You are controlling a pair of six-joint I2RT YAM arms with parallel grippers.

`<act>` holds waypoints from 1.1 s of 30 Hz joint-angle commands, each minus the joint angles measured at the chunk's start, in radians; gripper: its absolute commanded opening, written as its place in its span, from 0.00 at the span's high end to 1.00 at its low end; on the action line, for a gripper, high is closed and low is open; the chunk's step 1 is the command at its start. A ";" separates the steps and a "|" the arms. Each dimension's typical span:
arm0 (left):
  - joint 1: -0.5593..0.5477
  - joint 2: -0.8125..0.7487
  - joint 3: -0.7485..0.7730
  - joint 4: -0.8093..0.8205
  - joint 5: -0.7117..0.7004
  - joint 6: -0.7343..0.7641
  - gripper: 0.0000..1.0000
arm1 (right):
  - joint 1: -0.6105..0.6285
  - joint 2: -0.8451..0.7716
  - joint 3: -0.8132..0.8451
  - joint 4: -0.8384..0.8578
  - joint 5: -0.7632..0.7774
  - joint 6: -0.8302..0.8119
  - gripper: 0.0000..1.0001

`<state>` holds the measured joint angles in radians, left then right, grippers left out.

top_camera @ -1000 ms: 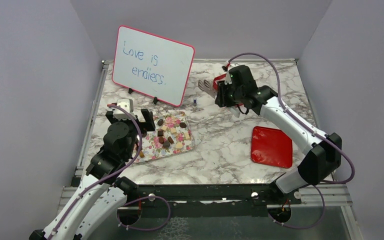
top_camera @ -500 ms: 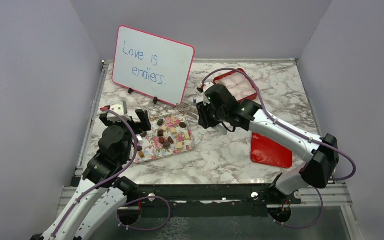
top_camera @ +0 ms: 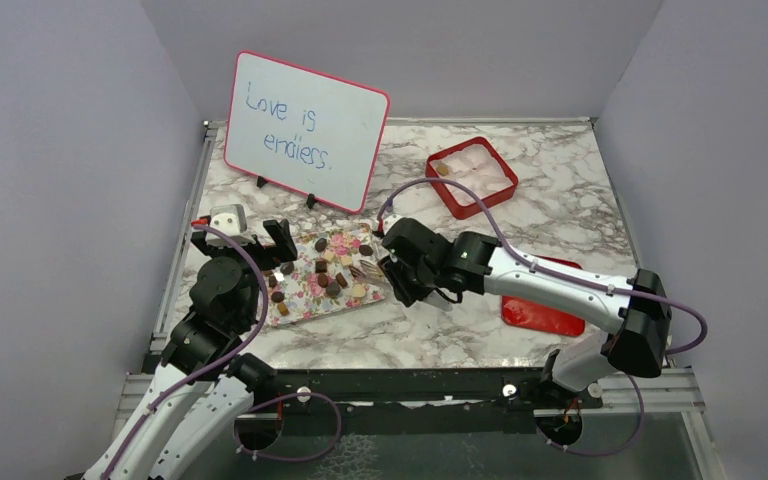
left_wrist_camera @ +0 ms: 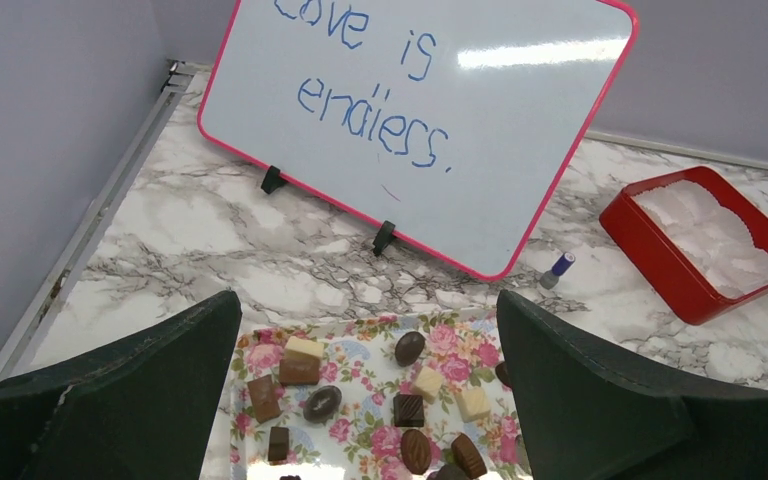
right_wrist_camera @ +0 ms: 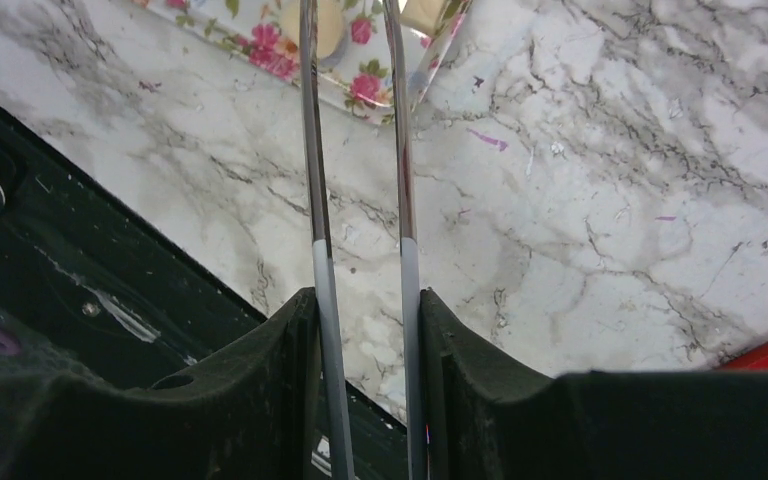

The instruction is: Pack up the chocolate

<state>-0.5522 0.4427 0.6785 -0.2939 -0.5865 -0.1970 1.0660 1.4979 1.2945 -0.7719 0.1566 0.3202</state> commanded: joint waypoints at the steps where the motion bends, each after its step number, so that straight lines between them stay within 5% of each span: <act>1: -0.003 -0.007 0.007 0.018 -0.026 0.011 0.01 | 0.027 -0.034 -0.027 -0.020 0.019 0.037 0.58; 33: -0.003 -0.004 0.001 0.018 -0.015 0.016 0.01 | 0.120 0.085 0.018 -0.024 0.034 0.006 0.54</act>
<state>-0.5522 0.4438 0.6785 -0.2935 -0.5915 -0.1963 1.1652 1.5581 1.2617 -0.7887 0.1600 0.3382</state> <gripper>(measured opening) 0.990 0.463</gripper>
